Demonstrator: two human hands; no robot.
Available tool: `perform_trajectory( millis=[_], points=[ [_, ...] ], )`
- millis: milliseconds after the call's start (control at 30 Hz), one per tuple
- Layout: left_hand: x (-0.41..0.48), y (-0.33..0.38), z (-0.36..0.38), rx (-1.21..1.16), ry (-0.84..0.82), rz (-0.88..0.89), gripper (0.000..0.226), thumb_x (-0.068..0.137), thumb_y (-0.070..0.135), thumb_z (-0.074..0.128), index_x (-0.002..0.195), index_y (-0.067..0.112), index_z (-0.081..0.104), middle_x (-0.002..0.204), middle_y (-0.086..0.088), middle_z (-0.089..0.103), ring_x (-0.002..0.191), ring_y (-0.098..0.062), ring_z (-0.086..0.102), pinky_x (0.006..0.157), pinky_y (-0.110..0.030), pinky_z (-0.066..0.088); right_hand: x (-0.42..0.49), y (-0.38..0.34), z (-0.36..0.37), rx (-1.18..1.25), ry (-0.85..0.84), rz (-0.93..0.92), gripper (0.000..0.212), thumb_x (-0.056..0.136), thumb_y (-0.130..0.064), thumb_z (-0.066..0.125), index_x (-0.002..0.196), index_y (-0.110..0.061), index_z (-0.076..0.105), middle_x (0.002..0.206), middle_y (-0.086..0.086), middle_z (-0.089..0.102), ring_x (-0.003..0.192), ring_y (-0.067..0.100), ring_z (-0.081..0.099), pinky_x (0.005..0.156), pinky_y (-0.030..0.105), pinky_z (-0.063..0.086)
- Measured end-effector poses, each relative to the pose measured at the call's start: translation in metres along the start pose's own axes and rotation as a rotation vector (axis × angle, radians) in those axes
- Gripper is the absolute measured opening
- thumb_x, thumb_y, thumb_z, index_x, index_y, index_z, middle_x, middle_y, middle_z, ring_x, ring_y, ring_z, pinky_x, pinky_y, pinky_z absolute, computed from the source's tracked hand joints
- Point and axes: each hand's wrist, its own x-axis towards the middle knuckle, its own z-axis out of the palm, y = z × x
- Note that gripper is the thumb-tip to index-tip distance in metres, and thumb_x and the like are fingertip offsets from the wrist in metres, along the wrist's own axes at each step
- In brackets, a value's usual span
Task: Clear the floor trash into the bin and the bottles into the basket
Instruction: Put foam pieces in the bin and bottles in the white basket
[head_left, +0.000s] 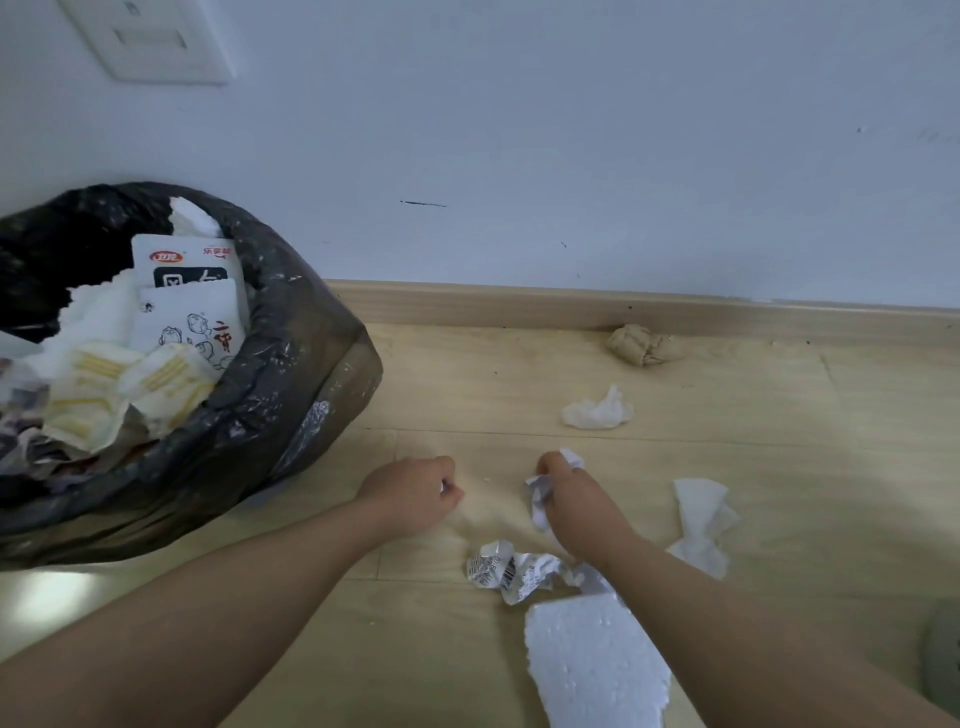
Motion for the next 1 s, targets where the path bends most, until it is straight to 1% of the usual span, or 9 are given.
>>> perform_trajectory(
  millis=[133,233,300,433,600,700,833,900,1000],
  points=[
    [-0.003,-0.004,0.000,-0.044,-0.071,-0.003,0.024,0.090,0.030,0.043,0.073,0.017,0.054,0.100,-0.003,0.067,0.093,-0.025,0.058,0.075,-0.028,0.044,-0.001,-0.002,-0.003,-0.072,0.003,0.089,0.024,0.091,-0.002,0.040,0.113,-0.008,0.049,0.113,0.013,0.058,0.088,0.025,0.053,0.070,0.026,0.038],
    [-0.009,-0.007,-0.001,-0.178,-0.051,-0.033,0.030,0.089,0.025,0.044,0.060,0.017,0.045,0.079,0.004,0.066,0.078,-0.022,0.055,0.066,-0.027,0.040,-0.005,-0.005,-0.006,-0.070,-0.012,0.106,0.014,0.093,-0.006,0.041,0.101,-0.010,0.051,0.107,0.013,0.059,0.089,0.026,0.053,0.069,0.025,0.034],
    [-0.016,-0.005,-0.008,-0.280,0.052,-0.066,0.031,0.089,0.025,0.046,0.059,0.016,0.043,0.073,0.005,0.063,0.077,-0.024,0.056,0.065,-0.027,0.039,-0.011,-0.010,-0.009,0.061,0.011,0.125,0.006,0.094,-0.011,0.043,0.092,-0.013,0.049,0.095,0.009,0.058,0.083,0.022,0.050,0.066,0.024,0.035],
    [-0.031,0.005,-0.035,-0.523,0.310,-0.091,0.027,0.087,0.019,0.047,0.060,0.016,0.045,0.065,-0.001,0.056,0.067,-0.023,0.048,0.061,-0.028,0.035,-0.014,-0.043,-0.028,0.454,0.157,0.163,0.009,0.093,-0.018,0.051,0.097,-0.010,0.055,0.081,0.003,0.056,0.070,0.016,0.049,0.054,0.021,0.035],
    [-0.068,0.021,-0.094,-0.847,0.493,0.072,0.031,0.086,0.009,0.046,0.056,0.014,0.042,0.042,0.011,0.047,0.046,-0.007,0.033,0.050,-0.020,0.030,-0.015,-0.117,-0.067,0.775,0.269,0.019,0.009,0.092,-0.023,0.055,0.083,-0.020,0.055,0.071,-0.003,0.055,0.061,0.009,0.049,0.054,0.021,0.037],
    [-0.099,0.018,-0.138,-0.826,0.786,0.177,0.020,0.082,0.019,0.043,0.063,0.013,0.046,0.049,0.000,0.043,0.046,-0.008,0.034,0.045,-0.016,0.027,-0.024,-0.164,-0.083,0.868,0.324,-0.133,0.003,0.088,-0.019,0.056,0.087,-0.018,0.059,0.085,-0.001,0.065,0.075,0.013,0.059,0.064,0.023,0.045],
    [-0.127,-0.017,-0.170,-0.583,1.205,0.009,0.018,0.089,0.013,0.044,0.072,0.015,0.050,0.058,-0.007,0.045,0.054,0.000,0.046,0.053,-0.010,0.033,-0.045,-0.218,-0.092,0.855,0.287,-0.335,0.004,0.088,-0.017,0.055,0.086,-0.019,0.053,0.080,-0.015,0.059,0.074,-0.003,0.052,0.067,0.016,0.042],
    [-0.131,-0.035,-0.176,-0.489,1.246,-0.140,0.015,0.092,0.014,0.043,0.082,0.010,0.053,0.063,-0.003,0.048,0.060,-0.009,0.050,0.058,-0.017,0.035,-0.052,-0.241,-0.088,0.802,0.248,-0.420,0.016,0.088,-0.014,0.053,0.077,-0.025,0.049,0.077,-0.016,0.058,0.073,-0.006,0.051,0.066,0.010,0.040],
    [-0.132,-0.056,-0.179,-0.336,1.164,-0.303,0.014,0.094,0.018,0.040,0.089,0.010,0.051,0.073,-0.005,0.051,0.072,-0.028,0.049,0.066,-0.033,0.035,-0.056,-0.261,-0.077,0.739,0.206,-0.468,0.028,0.088,-0.005,0.049,0.068,-0.025,0.045,0.069,-0.016,0.051,0.063,-0.017,0.047,0.055,0.002,0.036]
  ],
)
